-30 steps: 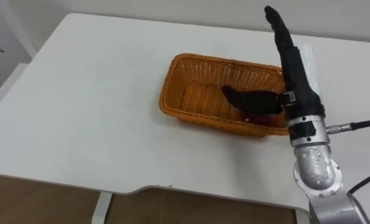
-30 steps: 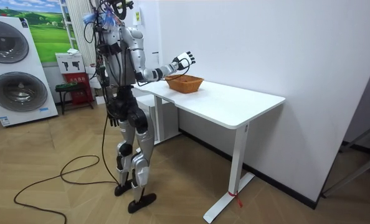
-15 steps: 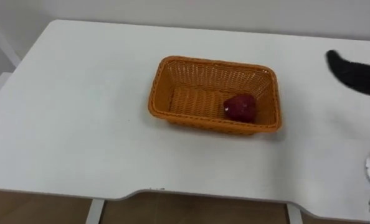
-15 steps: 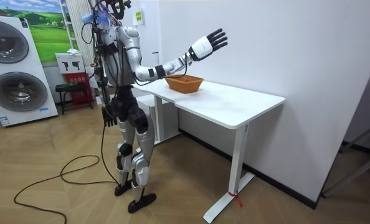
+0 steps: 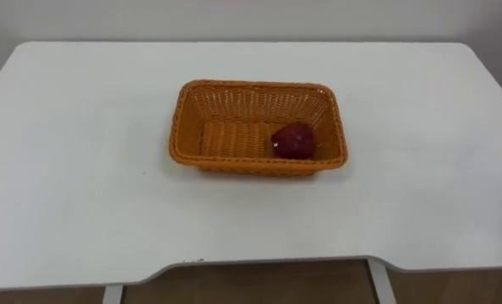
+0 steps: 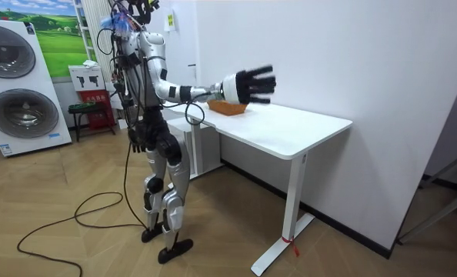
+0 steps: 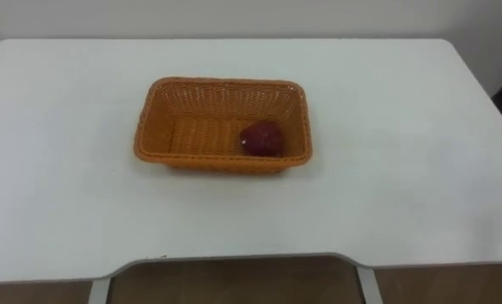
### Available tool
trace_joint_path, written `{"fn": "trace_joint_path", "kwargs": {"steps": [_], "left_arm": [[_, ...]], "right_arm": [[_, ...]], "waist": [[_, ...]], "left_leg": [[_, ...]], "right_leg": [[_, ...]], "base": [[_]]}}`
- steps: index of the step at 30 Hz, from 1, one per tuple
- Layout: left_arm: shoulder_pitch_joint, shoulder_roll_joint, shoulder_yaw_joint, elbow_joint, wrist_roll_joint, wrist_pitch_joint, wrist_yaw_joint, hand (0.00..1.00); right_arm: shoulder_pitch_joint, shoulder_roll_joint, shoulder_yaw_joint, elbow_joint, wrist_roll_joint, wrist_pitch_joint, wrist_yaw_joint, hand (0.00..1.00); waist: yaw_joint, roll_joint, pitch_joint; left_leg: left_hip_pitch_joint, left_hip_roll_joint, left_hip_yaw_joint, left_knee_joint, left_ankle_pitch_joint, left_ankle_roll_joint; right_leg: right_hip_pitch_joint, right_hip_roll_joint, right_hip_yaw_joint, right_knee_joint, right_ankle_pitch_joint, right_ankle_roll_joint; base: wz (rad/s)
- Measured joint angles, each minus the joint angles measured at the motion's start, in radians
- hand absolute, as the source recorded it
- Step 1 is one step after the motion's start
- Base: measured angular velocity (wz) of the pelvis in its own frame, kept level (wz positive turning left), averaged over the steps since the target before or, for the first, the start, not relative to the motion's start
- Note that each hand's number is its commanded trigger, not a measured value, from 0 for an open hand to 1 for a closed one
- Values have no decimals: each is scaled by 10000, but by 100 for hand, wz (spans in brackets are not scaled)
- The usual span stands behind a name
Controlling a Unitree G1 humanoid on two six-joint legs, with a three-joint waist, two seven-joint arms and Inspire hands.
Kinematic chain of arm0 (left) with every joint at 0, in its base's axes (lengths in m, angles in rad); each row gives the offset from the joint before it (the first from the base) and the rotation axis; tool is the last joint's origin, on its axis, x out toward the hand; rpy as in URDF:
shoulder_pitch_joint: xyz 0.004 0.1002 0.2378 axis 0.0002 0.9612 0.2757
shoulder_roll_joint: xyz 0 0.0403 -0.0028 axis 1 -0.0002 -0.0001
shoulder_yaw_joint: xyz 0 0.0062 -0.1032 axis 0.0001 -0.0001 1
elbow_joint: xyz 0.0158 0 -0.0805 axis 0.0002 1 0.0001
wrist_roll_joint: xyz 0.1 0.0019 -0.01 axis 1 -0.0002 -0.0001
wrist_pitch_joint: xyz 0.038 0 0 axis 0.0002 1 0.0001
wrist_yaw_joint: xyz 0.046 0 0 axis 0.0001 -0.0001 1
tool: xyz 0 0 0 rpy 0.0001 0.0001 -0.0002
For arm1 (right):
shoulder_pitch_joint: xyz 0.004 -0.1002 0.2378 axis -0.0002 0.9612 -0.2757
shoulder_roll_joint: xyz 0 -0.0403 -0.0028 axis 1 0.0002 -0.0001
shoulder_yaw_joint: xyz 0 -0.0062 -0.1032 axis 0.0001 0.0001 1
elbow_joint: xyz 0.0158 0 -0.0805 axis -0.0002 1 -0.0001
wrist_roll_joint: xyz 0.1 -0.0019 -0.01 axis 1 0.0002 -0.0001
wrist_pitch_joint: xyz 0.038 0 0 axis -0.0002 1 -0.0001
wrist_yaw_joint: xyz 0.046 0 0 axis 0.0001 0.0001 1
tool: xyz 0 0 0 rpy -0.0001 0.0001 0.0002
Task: Pick and place apple
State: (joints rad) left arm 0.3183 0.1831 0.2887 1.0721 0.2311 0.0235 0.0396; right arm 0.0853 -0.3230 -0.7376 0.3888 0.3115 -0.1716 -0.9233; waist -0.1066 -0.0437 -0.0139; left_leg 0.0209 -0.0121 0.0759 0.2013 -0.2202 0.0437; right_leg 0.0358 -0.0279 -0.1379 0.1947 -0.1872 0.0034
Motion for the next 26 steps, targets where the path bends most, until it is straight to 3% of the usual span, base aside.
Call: {"fn": "trace_joint_path", "kwargs": {"steps": [2,5,9,10,16,21,26], "left_arm": [[-3,-47,259,-37,89,10,-3,0],[10,-119,502,-154,187,224,-4,0],[-62,-211,507,-163,203,419,-96,0],[-5,-210,529,-159,216,486,-148,0],[3,-354,523,82,241,808,-345,0],[-38,-419,383,173,221,1104,-328,0],[-317,-483,19,171,237,1380,-309,0]], "right_arm": [[172,42,97,1739,564,108,483,0],[238,221,366,4703,1839,655,1461,0],[382,769,999,7571,2308,1520,2969,0],[416,900,1114,7917,2289,1761,3372,0],[548,943,2636,9379,1044,2173,5177,0],[704,1102,3727,9427,-302,2536,5975,0],[604,1397,4434,9381,-1903,2774,6434,0]], "waist": [[52,1,-3],[149,78,39],[304,386,75],[325,397,84],[423,273,125],[640,197,132],[876,286,147]], "left_leg": [[-5,-3,-5,37,0,0],[55,-6,-35,34,0,0],[122,-2,-77,-40,-5,2],[179,-8,-78,-51,0,-4],[457,-13,-87,-68,-2,-3],[577,-23,-140,-131,-15,-12],[597,-13,-34,-148,-35,-6]], "right_leg": [[28,-7,-21,-1,1,-1],[91,-3,-6,0,0,-1],[151,-8,51,-39,-22,-4],[159,-6,96,9,-59,-8],[370,-6,140,-89,-126,18],[421,6,179,-118,-129,15],[493,14,211,-246,-128,17]], "base": [[4],[3],[0],[-6],[-1],[-1],[-1]]}}
